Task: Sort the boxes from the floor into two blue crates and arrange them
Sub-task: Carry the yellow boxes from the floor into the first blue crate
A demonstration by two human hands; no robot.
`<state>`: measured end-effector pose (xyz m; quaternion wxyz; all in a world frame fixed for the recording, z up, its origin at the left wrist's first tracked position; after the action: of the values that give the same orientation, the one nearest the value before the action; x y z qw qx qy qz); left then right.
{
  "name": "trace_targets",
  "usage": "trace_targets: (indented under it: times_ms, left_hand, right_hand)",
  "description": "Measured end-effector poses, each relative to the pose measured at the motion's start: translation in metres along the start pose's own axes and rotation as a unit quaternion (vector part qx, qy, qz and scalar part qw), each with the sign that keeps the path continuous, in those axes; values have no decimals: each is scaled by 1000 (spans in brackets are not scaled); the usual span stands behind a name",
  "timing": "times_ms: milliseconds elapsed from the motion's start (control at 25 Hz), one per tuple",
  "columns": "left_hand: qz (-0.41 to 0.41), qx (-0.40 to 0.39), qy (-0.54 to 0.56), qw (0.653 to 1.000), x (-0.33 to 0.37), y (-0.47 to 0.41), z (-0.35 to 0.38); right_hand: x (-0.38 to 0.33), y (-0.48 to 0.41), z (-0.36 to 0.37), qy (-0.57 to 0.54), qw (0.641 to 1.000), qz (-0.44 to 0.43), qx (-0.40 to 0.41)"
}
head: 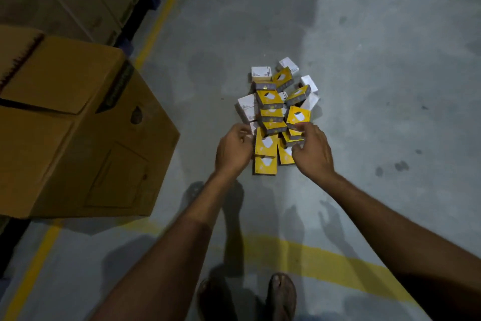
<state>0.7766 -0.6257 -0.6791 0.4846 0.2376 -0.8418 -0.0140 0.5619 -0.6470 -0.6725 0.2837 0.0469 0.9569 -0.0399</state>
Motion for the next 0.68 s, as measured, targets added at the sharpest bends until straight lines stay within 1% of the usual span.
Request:
trace_targets:
  times_ms: [120, 240, 320, 480, 560, 680]
  left_hand:
    - [-44, -37, 32, 998, -78, -45, 61]
    - [-46, -58, 53, 996, -145, -87, 131]
    - [-51, -69, 40, 996, -186, -106, 173]
    - [-47, -85, 12, 995, -247, -141, 236]
    - [-46, -93, 23, 994, -269, -164, 266]
    - [-60, -111, 43, 991, -297, -188, 306]
  right_hand:
    - [42, -13, 89, -10, 1000, 14, -12]
    - [95, -30, 174, -1, 999, 39, -15]
    - [130, -38, 225, 6, 998, 49, -25]
    - [183, -57, 303, 19, 996, 73, -48]
    - [204, -68, 334, 29, 995, 80, -51]
    - [227, -82, 371, 19, 992, 113, -54]
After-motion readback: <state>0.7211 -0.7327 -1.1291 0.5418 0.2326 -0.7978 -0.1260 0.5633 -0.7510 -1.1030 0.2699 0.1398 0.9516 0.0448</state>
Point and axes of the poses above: each hand's wrist, its own y-axis away from the middle knuckle, its own z-axis out of the palm, x = y × z, the point moved 5 cm from there along -y, towards the middle knuckle, and after that the axes turned 9 degrees about x, right-handed, at the moved point
